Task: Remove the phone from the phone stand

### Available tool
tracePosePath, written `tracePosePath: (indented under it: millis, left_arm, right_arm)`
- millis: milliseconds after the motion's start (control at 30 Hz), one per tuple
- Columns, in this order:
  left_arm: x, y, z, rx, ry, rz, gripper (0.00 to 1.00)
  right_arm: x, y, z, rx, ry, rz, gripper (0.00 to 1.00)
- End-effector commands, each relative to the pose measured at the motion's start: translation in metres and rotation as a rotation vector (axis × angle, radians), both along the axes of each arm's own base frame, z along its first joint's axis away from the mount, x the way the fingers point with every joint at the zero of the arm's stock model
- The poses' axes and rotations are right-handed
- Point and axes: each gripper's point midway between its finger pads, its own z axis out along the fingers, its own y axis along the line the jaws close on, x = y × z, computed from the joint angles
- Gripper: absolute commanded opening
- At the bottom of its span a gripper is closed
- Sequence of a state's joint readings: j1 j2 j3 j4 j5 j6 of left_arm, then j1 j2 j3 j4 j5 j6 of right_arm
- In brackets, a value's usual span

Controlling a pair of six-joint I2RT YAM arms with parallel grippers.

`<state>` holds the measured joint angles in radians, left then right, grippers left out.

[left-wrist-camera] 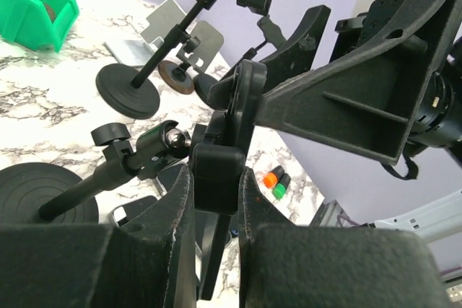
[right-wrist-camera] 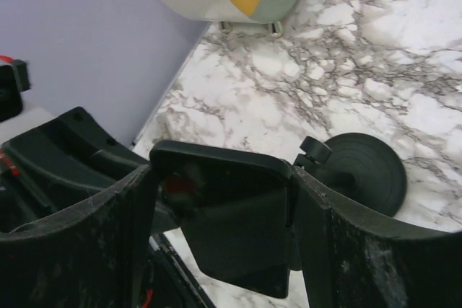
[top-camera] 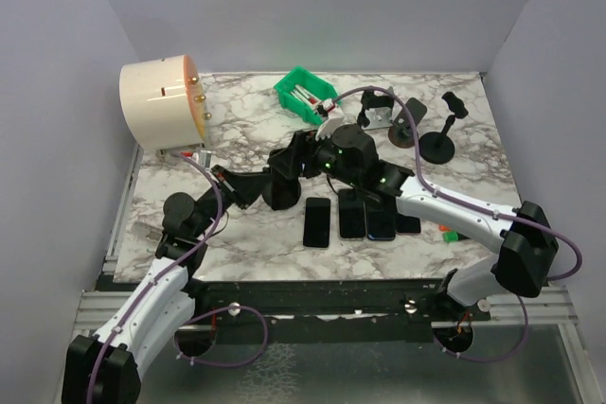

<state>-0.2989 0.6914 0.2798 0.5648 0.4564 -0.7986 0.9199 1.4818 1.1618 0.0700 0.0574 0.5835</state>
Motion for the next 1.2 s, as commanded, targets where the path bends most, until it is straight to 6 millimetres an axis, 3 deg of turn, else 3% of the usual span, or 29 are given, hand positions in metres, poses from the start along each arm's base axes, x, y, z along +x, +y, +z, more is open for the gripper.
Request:
tracePosePath:
  millis: [0,167,367,400,533,700,933,1000,1167]
  left_arm:
    - [0.0,0.006,0.0,-0.127,0.054,0.016,0.0]
    - [0.0,0.006,-0.001,-0.159,0.068,0.012,0.0]
    - [-0.003,0.005,0.001,-0.141,0.045,-0.001,0.0]
    - [-0.002,0.005,0.0,-0.139,0.046,-0.002,0.0]
    - [-0.001,0.005,0.0,-0.131,0.045,0.002,0.0]
    - [0.0,0.005,0.002,-0.123,0.038,0.004,0.0]
    - [0.0,0.005,0.002,-0.117,0.033,0.005,0.0]
    - [-0.001,0.005,0.002,-0.11,0.03,0.003,0.0]
    - [-0.001,0.005,0.0,-0.106,0.033,0.005,0.0]
  right_arm:
    - [-0.014,-0.004,-0.01,0.114,0.114,0.078,0.0]
    - [-0.018,-0.004,-0.002,0.172,0.105,0.118,0.0]
    - [-0.01,-0.014,-0.008,0.091,0.071,0.071,0.0]
    - [-0.009,-0.018,-0.006,0.079,0.057,0.058,0.07]
    - [-0.003,-0.033,0.0,-0.008,-0.002,0.008,0.62]
    - [-0.004,-0.036,0.004,-0.19,-0.071,0.012,0.99]
    - [0.003,-0.018,0.01,-0.37,-0.136,0.037,1.0]
    - [0.004,-0.004,0.0,-0.429,-0.131,0.061,1.0]
    - [0.006,0.001,-0.004,-0.454,-0.139,0.056,1.0]
